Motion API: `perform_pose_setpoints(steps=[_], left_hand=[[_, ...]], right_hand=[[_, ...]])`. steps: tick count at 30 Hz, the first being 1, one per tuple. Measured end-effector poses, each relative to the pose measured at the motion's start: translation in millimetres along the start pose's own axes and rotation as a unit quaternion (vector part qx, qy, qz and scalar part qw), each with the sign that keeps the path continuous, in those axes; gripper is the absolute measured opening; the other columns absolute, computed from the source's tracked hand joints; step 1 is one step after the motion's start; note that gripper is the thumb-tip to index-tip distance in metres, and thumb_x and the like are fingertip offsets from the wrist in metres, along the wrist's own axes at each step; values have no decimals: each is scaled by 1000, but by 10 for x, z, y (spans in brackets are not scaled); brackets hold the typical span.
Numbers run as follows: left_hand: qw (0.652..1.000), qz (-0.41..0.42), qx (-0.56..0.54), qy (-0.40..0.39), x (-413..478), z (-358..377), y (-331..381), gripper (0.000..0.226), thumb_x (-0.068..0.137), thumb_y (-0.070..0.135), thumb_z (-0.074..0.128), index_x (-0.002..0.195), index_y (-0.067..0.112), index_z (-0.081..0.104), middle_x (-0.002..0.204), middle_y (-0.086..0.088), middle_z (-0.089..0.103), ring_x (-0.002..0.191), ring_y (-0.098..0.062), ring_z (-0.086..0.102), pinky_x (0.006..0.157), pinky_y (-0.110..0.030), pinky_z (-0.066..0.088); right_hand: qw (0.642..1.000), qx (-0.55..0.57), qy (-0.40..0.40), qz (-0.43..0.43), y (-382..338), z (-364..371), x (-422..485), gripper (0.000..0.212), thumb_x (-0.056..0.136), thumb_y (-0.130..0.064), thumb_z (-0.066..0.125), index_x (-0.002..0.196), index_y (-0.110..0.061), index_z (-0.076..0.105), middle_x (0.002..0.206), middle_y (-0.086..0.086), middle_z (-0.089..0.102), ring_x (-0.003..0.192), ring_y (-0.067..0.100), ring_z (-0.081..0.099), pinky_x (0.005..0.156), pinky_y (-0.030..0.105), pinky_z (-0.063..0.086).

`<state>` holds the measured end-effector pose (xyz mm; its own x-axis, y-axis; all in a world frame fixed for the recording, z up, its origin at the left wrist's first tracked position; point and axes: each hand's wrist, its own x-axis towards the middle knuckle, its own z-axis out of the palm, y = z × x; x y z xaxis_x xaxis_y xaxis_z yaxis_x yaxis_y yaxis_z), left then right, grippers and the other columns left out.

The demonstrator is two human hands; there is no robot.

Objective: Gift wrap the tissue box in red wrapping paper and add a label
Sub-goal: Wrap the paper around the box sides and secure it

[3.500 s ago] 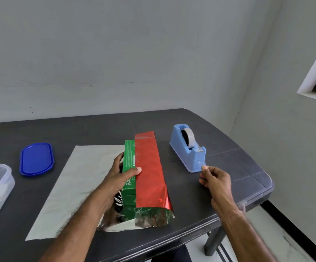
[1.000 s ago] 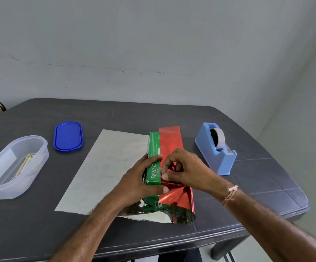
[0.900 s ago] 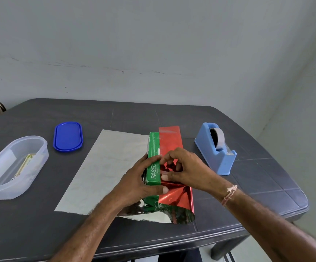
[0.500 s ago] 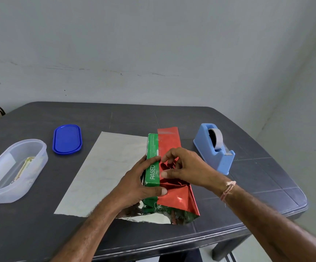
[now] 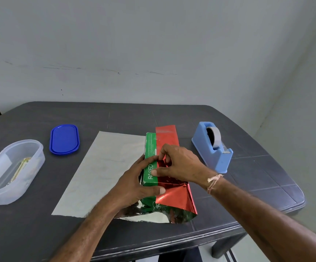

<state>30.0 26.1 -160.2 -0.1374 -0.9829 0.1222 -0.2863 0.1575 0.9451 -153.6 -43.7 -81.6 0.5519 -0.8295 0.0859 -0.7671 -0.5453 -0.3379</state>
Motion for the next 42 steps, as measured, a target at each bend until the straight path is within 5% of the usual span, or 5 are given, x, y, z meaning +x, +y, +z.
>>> perform_pose_setpoints(steps=[14,20,29,36,42], left_hand=[[1000,-6,-21,-2,-20,-7,58,105,57,62,93,148,55,41,157,23,37,139,-7,48,111,-42,50],[1000,1,-16,-24,-62,-19,87,116,62,59,93,156,52,26,160,29,29,142,4,40,120,-32,38],[998,-55,-1,21,-102,-259,292,96,83,61,66,159,52,9,161,11,35,143,-5,40,103,-20,45],[793,-307,456,263,-165,-1135,-126,76,85,71,61,132,13,51,136,-15,54,127,-37,51,99,-49,45],[814,-327,421,232,-131,-1399,-252,36,83,62,73,86,26,72,89,3,71,92,-23,65,85,-41,55]], right_hand=[[997,47,52,41,-94,24,-77,52,75,-69,76,104,-29,57,90,-13,62,78,8,63,60,23,42],[903,319,235,169,262,148,-273,45,83,-41,83,118,-25,61,118,-7,63,95,9,66,82,30,59],[794,551,91,242,174,222,-218,62,82,-26,85,131,-15,49,116,4,67,92,18,72,65,26,59],[792,549,90,251,206,300,-133,72,80,-25,87,137,-11,46,119,8,68,93,19,71,66,27,55],[807,526,74,256,291,334,-93,87,70,-38,91,140,-15,46,116,8,71,97,27,73,85,44,60]])
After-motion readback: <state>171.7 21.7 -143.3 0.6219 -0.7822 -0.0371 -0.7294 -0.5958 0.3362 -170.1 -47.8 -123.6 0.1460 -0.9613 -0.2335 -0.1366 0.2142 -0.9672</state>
